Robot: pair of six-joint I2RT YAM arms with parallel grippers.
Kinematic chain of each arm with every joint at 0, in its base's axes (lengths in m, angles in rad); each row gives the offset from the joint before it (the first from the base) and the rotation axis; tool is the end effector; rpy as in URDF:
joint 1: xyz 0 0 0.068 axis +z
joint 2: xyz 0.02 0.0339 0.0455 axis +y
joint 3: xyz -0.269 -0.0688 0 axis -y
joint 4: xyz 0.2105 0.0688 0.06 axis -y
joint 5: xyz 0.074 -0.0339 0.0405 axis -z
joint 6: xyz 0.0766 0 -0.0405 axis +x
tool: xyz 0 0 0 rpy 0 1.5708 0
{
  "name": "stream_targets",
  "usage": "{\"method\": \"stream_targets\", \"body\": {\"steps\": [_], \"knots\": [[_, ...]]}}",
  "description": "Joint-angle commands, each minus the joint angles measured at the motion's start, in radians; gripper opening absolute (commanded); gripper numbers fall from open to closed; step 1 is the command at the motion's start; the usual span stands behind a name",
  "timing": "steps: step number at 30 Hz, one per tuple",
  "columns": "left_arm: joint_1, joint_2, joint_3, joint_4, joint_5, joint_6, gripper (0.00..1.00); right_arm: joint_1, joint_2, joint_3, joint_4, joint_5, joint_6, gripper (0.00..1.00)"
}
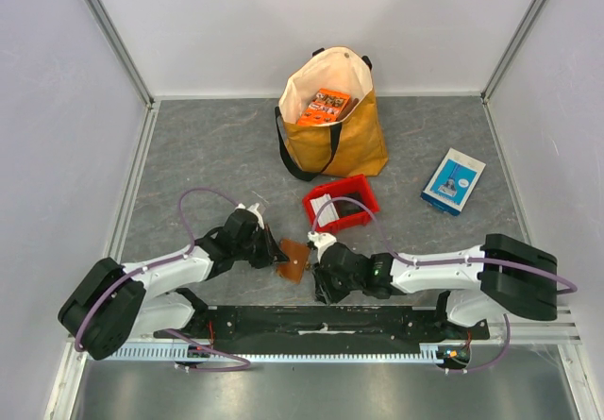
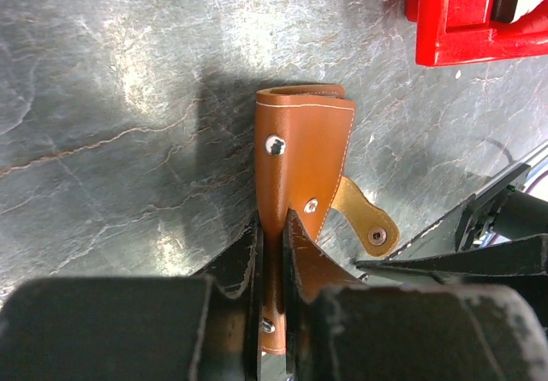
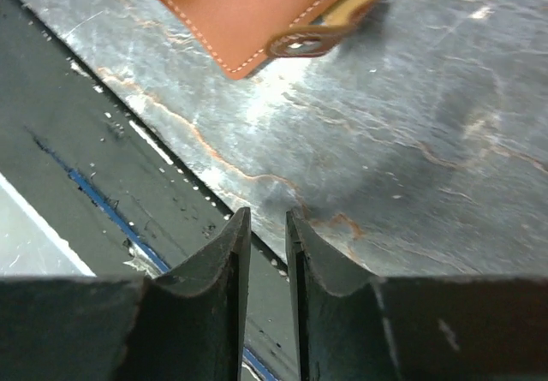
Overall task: Put the credit cards into the card holder
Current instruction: Open the card holder at the center of the board.
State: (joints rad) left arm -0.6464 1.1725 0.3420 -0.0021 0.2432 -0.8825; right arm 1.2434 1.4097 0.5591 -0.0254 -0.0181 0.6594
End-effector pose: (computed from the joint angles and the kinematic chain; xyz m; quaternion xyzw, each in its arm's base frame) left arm 0.1500 -0.1363 0.1368 -0.0656 0.9245 -0.3295 0.1802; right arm 0.0814 0.2440 0.1447 -0.2736 0.8995 0.2821 0.1907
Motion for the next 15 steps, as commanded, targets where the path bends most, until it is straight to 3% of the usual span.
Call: {"method": "stream_targets", "body": {"steps": [1, 7, 15], "knots": [[0.005, 0.004, -0.021, 0.019, -0.076, -0.007, 0.14, -0.01, -0.056, 0.027, -0.189, 0.142, 0.038, 0.31], [0.004, -0.022, -0.014, 0.03, -0.03, 0.036, 0.14, -0.01, -0.235, 0.077, -0.079, 0.242, 0.092, 0.27], [0.004, -0.037, -0.005, 0.019, 0.016, 0.076, 0.11, -0.042, 0.02, 0.277, -0.054, 0.267, 0.02, 0.22]]}}
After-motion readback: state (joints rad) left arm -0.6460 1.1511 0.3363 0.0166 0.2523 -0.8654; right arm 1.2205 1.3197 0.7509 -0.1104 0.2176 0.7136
